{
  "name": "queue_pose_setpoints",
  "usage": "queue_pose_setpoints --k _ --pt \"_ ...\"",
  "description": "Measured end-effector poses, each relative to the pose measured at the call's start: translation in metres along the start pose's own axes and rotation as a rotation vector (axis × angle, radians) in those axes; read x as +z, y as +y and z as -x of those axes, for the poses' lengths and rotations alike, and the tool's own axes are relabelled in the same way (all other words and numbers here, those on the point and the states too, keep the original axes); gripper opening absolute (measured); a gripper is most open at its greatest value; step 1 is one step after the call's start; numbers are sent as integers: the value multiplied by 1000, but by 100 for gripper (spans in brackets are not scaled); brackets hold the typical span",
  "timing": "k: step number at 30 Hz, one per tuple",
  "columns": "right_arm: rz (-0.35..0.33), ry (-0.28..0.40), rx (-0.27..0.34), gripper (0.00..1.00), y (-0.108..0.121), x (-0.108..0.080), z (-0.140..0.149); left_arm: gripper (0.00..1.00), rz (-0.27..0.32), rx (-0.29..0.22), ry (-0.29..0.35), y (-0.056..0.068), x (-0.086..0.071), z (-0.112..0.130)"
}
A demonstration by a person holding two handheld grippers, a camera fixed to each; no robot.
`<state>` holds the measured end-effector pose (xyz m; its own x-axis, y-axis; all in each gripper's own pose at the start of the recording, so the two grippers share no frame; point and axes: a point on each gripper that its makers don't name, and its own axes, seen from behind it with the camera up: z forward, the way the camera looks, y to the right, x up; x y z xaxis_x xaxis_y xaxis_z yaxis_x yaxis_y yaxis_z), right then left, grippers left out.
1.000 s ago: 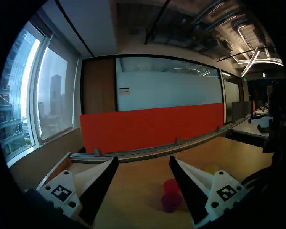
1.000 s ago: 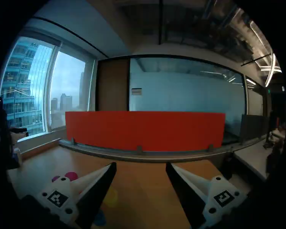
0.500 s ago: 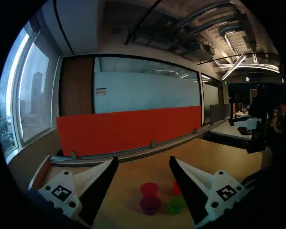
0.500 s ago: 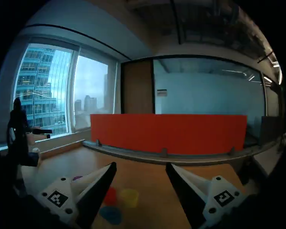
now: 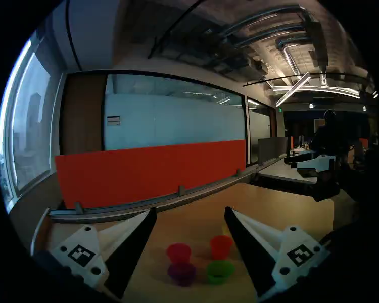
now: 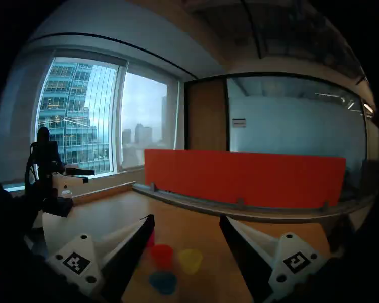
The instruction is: Pour water
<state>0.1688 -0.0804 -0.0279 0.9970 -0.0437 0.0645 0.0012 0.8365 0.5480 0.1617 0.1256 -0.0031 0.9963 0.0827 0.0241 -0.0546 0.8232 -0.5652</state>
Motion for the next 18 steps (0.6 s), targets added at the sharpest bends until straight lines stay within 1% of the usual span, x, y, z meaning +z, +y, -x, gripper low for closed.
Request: queue_pose_setpoints --k 3,12,18 --pt "-19 -20 -15 100 -5 0 3 100 23 -3 -11 3 1 3" --pt "-82 -95 -69 100 -22 -5 21 100 94 11 -40 17 0 13" --pt "-96 -127 -91 100 -26 -6 29 100 133 18 -72 23 2 26"
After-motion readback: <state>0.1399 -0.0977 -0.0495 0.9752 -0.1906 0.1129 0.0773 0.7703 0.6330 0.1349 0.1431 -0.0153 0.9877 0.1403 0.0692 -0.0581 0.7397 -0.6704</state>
